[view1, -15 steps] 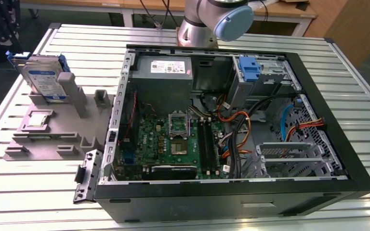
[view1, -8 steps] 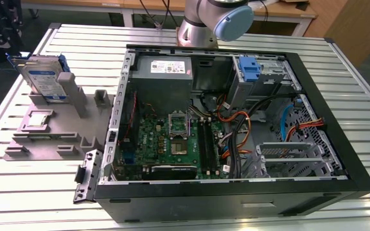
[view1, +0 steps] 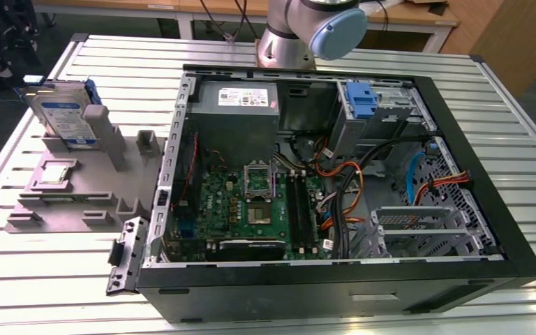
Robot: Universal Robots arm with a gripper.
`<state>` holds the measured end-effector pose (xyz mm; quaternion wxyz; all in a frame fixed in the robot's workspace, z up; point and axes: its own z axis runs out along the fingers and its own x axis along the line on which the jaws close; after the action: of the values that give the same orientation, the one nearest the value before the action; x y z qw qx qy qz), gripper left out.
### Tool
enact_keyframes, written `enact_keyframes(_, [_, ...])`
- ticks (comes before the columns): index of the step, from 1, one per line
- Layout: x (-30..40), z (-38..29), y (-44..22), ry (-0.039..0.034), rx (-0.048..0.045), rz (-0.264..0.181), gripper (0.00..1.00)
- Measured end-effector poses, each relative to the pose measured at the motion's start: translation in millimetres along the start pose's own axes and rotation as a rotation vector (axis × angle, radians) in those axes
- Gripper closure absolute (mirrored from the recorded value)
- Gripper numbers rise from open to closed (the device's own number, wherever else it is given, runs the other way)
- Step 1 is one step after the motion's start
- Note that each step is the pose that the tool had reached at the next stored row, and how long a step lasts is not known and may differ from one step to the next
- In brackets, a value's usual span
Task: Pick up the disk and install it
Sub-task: 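Pick up the disk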
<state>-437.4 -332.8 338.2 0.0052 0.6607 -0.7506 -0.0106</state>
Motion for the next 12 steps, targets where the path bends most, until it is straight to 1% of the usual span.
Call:
enact_keyframes(3, [-1.4,4.4,1.6,-0.0015,0.0003,-0.002,0.47])
enact_keyframes(6, [-3.1,6.5,2.5,-0.0037,0.0000,-0.004,0.47])
enact_keyframes(10, [-4.8,10.1,5.1,-0.0126,-0.0012,-0.005,0.47])
enact_keyframes(12, [-5.1,12.5,7.3,-0.0154,-0.0013,-0.006,0.47])
